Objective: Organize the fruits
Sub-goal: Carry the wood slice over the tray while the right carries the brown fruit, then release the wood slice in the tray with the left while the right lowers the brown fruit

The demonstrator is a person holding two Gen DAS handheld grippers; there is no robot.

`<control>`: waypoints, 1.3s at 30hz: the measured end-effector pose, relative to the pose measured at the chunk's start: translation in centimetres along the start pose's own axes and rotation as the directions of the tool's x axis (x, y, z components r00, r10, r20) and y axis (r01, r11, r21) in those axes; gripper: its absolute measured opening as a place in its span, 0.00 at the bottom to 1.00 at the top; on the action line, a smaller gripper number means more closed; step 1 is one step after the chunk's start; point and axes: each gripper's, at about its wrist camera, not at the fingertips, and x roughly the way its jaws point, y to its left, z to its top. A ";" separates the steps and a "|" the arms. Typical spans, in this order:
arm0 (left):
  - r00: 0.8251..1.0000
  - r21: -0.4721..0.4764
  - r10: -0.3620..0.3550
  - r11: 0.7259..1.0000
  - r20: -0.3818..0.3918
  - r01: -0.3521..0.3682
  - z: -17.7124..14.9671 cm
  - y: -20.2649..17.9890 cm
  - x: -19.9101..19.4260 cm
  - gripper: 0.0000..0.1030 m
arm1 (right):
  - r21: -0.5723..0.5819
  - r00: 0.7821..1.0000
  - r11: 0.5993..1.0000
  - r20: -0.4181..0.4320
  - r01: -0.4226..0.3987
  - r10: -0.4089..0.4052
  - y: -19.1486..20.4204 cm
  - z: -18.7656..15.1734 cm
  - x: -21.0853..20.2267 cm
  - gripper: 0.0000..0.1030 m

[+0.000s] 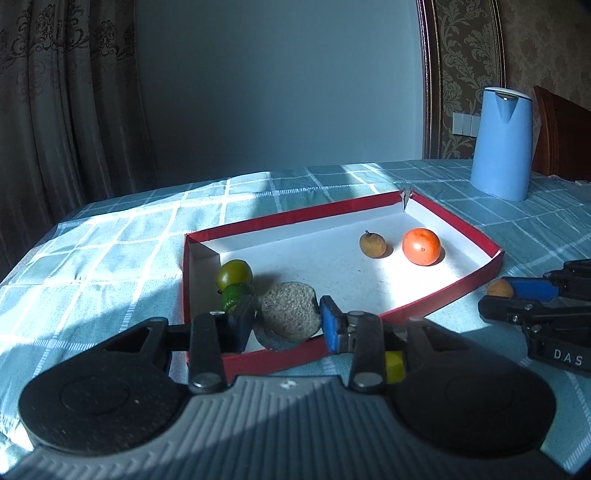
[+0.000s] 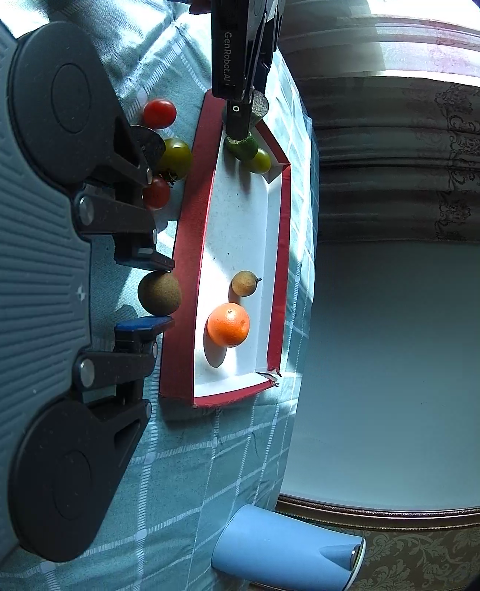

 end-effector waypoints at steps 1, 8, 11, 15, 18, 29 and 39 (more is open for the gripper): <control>1.000 -0.001 0.003 1.000 -0.005 -0.003 0.4 -0.1 0.5 0.32 | -0.009 1.000 1.000 0.004 0.006 -0.006 0.2 0.4 0.3 0.25; 0.998 -0.013 0.047 0.999 -0.052 -0.047 1.8 -0.1 4.7 0.32 | -0.021 1.000 1.000 0.015 0.012 -0.012 1.0 3.2 2.8 0.25; 0.997 -0.018 0.058 0.998 -0.059 -0.059 2.2 0.0 6.0 0.32 | -0.009 1.000 1.000 0.005 0.013 -0.013 1.2 4.6 4.6 0.25; 0.994 -0.017 0.080 0.997 -0.070 -0.082 2.9 -0.2 7.8 0.32 | 0.017 0.999 1.000 -0.048 0.004 -0.003 1.3 5.6 7.7 0.25; 0.992 -0.006 0.098 0.995 -0.074 -0.099 3.2 -0.4 9.3 0.32 | 0.021 0.997 1.000 -0.077 0.018 -0.016 1.5 5.8 9.6 0.25; 0.989 -0.015 0.116 0.993 -0.092 -0.118 3.8 -0.6 11.3 0.32 | 0.040 0.992 0.999 -0.121 0.033 -0.028 1.5 6.4 13.2 0.25; 0.988 -0.019 0.121 0.992 -0.099 -0.124 3.8 -0.6 11.6 0.34 | 0.053 0.994 0.998 -0.108 0.028 -0.022 1.4 6.5 13.7 0.25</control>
